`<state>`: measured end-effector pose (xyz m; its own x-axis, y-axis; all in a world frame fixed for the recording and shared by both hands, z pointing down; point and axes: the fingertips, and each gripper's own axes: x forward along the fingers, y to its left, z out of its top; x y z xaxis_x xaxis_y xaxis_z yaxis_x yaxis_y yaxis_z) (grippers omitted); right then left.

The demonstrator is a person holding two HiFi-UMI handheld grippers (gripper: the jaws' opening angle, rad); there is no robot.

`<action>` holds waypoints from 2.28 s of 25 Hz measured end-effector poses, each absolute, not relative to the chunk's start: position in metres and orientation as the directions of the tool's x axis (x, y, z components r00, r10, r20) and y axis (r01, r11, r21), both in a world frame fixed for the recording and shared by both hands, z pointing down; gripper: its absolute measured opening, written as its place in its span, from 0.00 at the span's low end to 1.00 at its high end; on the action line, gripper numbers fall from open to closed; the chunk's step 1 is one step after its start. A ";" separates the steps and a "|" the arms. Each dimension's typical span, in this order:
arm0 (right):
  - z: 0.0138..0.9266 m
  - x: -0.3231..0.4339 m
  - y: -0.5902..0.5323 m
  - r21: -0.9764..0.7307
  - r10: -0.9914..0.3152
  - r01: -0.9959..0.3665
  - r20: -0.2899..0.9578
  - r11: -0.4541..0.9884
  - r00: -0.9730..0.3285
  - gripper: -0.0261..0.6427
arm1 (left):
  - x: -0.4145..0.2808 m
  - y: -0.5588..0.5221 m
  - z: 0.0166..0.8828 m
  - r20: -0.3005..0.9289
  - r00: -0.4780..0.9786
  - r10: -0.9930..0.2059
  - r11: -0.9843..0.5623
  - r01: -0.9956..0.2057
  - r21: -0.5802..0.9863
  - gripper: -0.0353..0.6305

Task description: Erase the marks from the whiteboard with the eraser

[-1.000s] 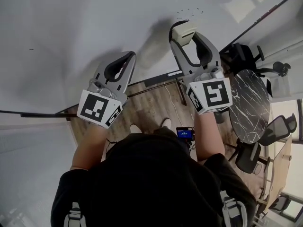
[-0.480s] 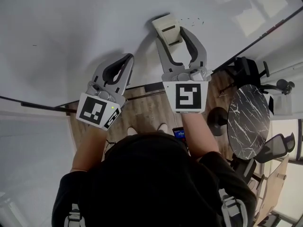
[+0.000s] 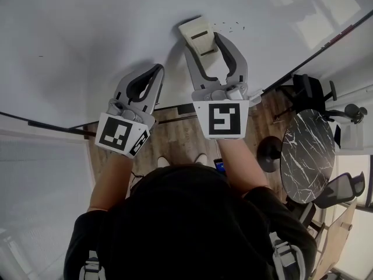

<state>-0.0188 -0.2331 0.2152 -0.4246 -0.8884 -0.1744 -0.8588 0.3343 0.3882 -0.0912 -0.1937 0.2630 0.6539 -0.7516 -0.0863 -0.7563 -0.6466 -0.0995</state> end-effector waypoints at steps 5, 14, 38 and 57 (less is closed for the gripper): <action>0.221 -0.006 -0.238 0.336 -0.893 -0.878 -0.178 0.340 -0.414 0.38 | -0.089 -0.195 0.267 -0.082 0.650 -0.755 -0.643 -0.759 -0.103 0.06; 0.220 0.072 -0.248 0.244 -0.926 -0.926 -0.173 0.289 -0.335 0.38 | -0.065 -0.194 0.261 -0.080 0.662 -0.745 -0.654 -0.749 -0.110 0.06; 0.231 0.097 -0.236 0.239 -0.943 -0.935 -0.145 0.260 -0.299 0.37 | -0.070 -0.197 0.258 -0.098 0.630 -0.771 -0.618 -0.776 -0.127 0.06; 0.210 -0.020 -0.231 0.313 -0.868 -0.867 -0.193 0.388 -0.457 0.37 | -0.103 -0.201 0.251 -0.111 0.590 -0.799 -0.579 -0.807 -0.118 0.06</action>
<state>-0.0205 -0.2312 0.2102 -0.4574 -0.8681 -0.1926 -0.8672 0.3875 0.3128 -0.1029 -0.2009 0.2512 0.5904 -0.7994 -0.1115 -0.8066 -0.5793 -0.1178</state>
